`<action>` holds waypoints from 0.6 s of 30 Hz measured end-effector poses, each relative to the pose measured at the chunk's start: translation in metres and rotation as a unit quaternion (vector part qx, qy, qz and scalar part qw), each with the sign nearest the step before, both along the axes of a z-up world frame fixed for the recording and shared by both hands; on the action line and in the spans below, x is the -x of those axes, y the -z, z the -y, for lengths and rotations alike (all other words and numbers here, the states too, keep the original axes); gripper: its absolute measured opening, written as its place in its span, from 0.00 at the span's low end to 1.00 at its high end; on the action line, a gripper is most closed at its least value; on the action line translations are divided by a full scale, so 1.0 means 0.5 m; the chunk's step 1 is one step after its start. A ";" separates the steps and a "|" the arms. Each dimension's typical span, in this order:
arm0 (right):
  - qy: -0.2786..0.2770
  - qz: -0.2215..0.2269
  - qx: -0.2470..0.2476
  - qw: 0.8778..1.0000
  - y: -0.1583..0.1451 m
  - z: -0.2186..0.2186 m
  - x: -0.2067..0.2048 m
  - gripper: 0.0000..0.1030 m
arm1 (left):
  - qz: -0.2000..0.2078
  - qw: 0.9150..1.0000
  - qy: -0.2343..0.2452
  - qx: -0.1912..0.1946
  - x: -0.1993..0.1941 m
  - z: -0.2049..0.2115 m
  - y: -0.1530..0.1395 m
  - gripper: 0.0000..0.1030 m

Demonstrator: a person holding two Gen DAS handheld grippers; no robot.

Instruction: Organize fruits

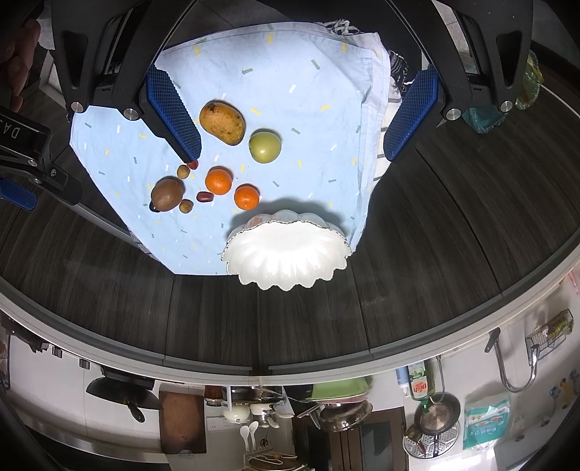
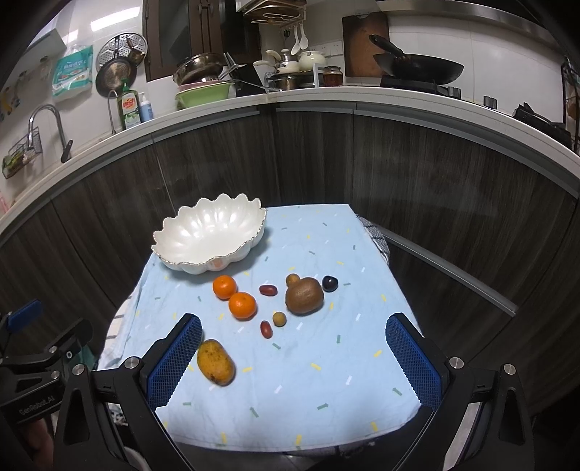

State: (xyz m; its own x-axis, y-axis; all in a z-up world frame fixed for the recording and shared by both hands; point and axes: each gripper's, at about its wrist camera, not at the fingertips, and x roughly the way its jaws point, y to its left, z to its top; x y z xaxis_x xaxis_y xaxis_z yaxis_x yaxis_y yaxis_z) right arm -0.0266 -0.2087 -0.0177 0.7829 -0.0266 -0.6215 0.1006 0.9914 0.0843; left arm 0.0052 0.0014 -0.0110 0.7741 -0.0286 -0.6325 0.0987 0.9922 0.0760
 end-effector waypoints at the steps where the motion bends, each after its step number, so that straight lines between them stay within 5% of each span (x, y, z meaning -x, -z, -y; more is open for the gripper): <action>1: 0.000 0.000 0.000 1.000 0.000 0.000 0.000 1.00 | 0.000 1.000 0.000 0.000 0.000 0.000 0.000 0.99; 18: 0.000 -0.001 0.000 1.000 0.002 0.000 -0.001 1.00 | 0.000 1.000 -0.001 -0.001 0.000 0.000 0.002 0.99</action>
